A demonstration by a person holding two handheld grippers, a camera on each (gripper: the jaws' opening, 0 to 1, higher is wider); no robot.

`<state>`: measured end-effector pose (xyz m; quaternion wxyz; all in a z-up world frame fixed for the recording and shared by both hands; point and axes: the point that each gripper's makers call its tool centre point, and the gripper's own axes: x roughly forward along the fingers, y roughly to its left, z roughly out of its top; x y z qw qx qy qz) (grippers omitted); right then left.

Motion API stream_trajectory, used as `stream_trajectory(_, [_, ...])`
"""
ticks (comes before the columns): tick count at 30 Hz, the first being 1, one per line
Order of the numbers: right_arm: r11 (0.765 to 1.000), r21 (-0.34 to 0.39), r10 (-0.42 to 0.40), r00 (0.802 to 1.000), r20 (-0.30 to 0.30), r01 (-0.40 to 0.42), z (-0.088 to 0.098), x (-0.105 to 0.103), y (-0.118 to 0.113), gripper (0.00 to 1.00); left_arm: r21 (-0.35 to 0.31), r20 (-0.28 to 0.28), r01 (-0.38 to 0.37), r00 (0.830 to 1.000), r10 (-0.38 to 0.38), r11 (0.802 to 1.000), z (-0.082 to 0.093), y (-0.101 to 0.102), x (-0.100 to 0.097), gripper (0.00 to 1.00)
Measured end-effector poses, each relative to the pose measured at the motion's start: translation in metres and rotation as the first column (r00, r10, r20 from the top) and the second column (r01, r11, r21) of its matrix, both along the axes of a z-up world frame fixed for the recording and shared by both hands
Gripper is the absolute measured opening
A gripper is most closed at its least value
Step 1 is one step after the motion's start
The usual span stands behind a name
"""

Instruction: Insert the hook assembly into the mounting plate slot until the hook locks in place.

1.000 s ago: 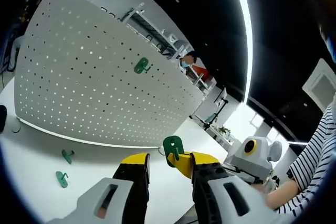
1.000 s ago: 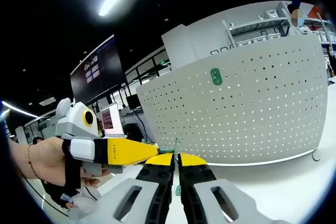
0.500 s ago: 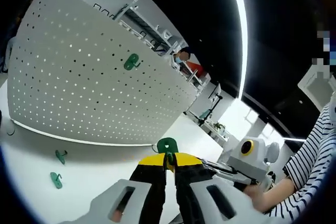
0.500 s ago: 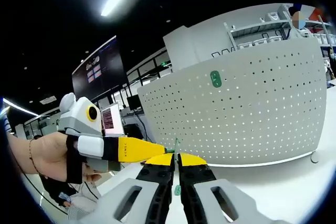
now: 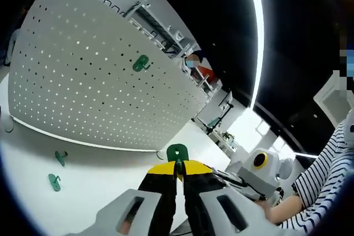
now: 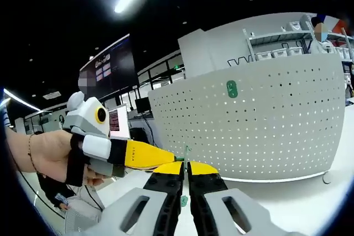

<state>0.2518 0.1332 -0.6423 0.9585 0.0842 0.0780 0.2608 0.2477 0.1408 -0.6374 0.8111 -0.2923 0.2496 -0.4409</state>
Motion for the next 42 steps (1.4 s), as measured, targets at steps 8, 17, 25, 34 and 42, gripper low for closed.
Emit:
stream_trajectory(8, [1.000,-0.023,0.008,1.000,-0.019,-0.009,-0.006,0.002,-0.002,0.02,0.016,-0.033,-0.010,0.999,0.011,1.000,-0.005,-0.001,-0.001,0.02])
stream_trajectory(17, [0.997,-0.055,0.047,0.996,-0.082,-0.051,-0.019,0.000,0.000,0.10,0.098,-0.020,-0.037,0.999,0.039,0.995,-0.016,0.004,0.002,0.01])
stream_trajectory(25, [0.988,-0.150,0.030,0.996,-0.085,-0.042,-0.031,-0.005,-0.013,0.19,0.161,0.028,-0.091,0.996,0.087,0.983,-0.019,0.013,0.010,0.01])
stream_trajectory(34, [0.961,-0.275,-0.046,0.996,-0.071,0.025,-0.048,-0.010,-0.047,0.23,0.319,0.167,-0.170,0.979,0.121,0.932,-0.020,0.027,0.025,0.01])
stream_trajectory(42, [0.945,-0.322,-0.101,0.989,-0.104,0.062,-0.066,-0.022,-0.070,0.33,0.353,0.205,-0.216,0.967,0.150,0.910,-0.020,0.035,0.034,0.01])
